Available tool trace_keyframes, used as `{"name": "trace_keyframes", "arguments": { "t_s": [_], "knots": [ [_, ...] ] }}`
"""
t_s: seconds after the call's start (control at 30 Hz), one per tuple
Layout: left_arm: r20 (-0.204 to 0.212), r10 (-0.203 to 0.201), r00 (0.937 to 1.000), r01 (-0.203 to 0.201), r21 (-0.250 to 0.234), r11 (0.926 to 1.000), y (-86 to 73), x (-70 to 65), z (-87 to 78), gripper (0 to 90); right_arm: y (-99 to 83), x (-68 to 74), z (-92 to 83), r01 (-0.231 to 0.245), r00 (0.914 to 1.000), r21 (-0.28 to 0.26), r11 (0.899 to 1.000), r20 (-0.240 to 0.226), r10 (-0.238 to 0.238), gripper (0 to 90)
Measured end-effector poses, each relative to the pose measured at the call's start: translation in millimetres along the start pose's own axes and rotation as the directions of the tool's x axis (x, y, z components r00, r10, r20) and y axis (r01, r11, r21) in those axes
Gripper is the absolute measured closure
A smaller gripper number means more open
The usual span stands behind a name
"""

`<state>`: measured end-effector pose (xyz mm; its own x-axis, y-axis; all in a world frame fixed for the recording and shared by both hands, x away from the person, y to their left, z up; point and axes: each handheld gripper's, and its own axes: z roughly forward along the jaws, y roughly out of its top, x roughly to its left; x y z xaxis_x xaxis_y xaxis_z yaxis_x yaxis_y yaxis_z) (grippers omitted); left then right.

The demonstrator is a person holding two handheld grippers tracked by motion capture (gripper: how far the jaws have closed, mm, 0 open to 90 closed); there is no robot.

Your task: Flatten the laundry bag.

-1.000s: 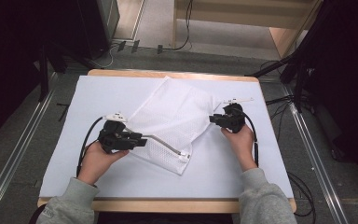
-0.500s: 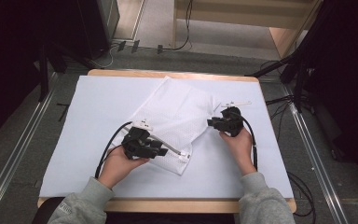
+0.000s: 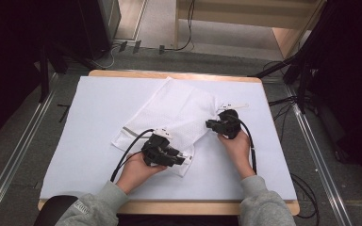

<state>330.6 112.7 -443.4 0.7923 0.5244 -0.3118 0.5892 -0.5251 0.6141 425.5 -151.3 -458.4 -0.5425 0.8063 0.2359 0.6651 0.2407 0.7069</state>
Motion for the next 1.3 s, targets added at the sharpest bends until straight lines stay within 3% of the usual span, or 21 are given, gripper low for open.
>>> {"name": "trace_keyframes", "arguments": {
  "t_s": [0.2, 0.3, 0.4, 0.43, 0.5, 0.7, 1.0, 1.07, 1.17, 1.3],
  "knots": [
    [0.010, -0.015, 0.9998, 0.015, 0.022, 0.9997, -1.1, 2.7, 14.1, 66.2, 0.3, 6.7, 8.1, 0.016, 0.9998, 0.023, 1.000, -0.016, -0.015, 88.4],
    [0.041, -0.001, 0.9992, -0.001, 0.029, 0.9996, -3.3, 1.5, 21.6, 81.8, -0.9, 8.7, 13.7, 0.033, 0.9994, 0.050, 0.998, -0.007, -0.033, 87.9],
    [0.052, 0.011, 0.9986, -0.013, 0.032, 0.9994, -3.8, -0.9, 23.5, 90.0, -1.5, 8.0, 15.3, 0.034, 0.9994, 0.053, 0.998, -0.004, -0.034, 87.7],
    [0.077, 0.011, 0.9970, -0.013, 0.029, 0.9995, -4.0, -2.3, 24.1, 90.0, -2.1, 7.3, 16.8, 0.033, 0.9994, 0.059, 0.998, 0.001, -0.034, 87.6],
    [0.073, 0.023, 0.9971, -0.025, 0.031, 0.9992, -4.1, -3.8, 24.4, 90.0, -2.4, 6.9, 17.4, 0.033, 0.9995, 0.065, 0.997, 0.001, -0.033, 87.6],
    [0.121, 0.064, 0.9906, -0.070, 0.046, 0.9965, -4.5, -18.0, 21.0, 90.0, -3.4, 3.8, 19.1, 0.039, 0.9992, 0.066, 0.997, 0.008, -0.039, 87.6],
    [0.181, 0.068, 0.9810, -0.077, 0.040, 0.9962, -5.7, -32.7, 21.0, 90.0, -4.4, 1.6, 19.3, 0.049, 0.9987, 0.057, 0.997, 0.012, -0.050, 89.2],
    [0.177, 0.064, 0.9822, -0.072, 0.042, 0.9965, -6.8, -30.6, 21.6, 90.0, -3.7, -1.0, 17.6, 0.037, 0.9991, 0.060, 0.998, 0.019, -0.038, 87.2],
    [0.177, 0.044, 0.9832, -0.053, 0.046, 0.9975, -6.5, -26.9, 18.6, 82.0, -3.3, -4.7, 14.6, 0.020, 0.9994, 0.051, 0.999, 0.028, -0.021, 86.0],
    [0.146, 0.046, 0.9882, -0.049, 0.017, 0.9987, -3.6, -16.6, -0.8, 73.1, -3.9, -16.0, 3.4, -0.031, 0.9984, 0.028, 0.999, 0.048, 0.029, 83.0]
  ]
}}
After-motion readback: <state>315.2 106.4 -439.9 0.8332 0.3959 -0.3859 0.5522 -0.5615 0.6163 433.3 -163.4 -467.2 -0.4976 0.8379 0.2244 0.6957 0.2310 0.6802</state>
